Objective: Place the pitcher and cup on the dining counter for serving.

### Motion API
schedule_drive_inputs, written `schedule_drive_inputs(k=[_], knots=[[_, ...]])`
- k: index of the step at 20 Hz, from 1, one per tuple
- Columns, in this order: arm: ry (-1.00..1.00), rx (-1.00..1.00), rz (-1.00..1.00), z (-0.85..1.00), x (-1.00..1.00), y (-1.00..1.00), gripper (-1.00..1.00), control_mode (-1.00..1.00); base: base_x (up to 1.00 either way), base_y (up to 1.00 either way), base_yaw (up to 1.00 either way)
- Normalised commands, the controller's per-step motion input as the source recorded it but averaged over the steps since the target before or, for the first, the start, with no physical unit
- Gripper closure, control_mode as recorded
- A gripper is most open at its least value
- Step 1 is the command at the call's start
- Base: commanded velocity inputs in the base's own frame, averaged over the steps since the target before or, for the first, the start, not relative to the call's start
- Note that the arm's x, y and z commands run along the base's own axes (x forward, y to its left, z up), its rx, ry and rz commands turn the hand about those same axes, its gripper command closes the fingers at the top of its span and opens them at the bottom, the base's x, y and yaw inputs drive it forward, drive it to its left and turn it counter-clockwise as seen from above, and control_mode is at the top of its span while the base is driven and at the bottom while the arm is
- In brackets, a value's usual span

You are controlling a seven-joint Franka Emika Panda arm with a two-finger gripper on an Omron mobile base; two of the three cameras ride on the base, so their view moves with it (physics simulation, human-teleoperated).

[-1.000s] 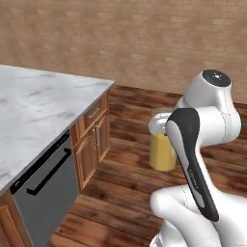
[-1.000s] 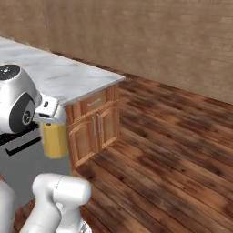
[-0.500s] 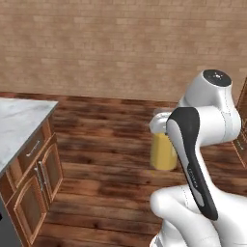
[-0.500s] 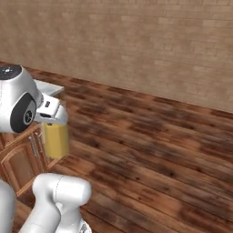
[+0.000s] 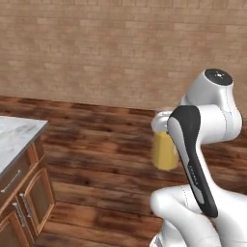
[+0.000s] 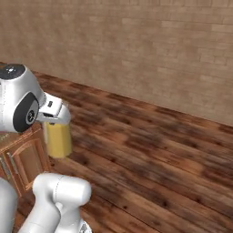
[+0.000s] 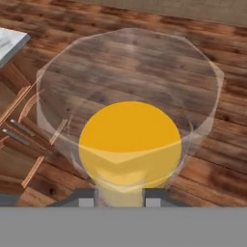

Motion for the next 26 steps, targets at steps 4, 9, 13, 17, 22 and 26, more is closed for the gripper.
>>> schedule_drive_inputs(k=[4, 9, 13, 17, 22, 26], knots=[[0.0, 0.0, 0.0, 0.0, 0.0, 0.0, 1.0, 1.0, 1.0, -0.63, 0.41], [0.0, 0.0, 0.0, 0.0, 0.0, 0.0, 1.0, 1.0, 1.0, -0.7, 0.48], [0.0, 0.0, 0.0, 0.0, 0.0, 0.0, 1.0, 1.0, 1.0, -0.75, 0.5], [0.0, 0.0, 0.0, 0.0, 0.0, 0.0, 1.0, 1.0, 0.96, -0.81, 0.48], [0.0, 0.0, 0.0, 0.0, 0.0, 0.0, 1.0, 1.0, 0.94, -0.82, 0.48], [0.0, 0.0, 0.0, 0.0, 0.0, 0.0, 1.0, 1.0, 0.98, -0.7, 0.49]])
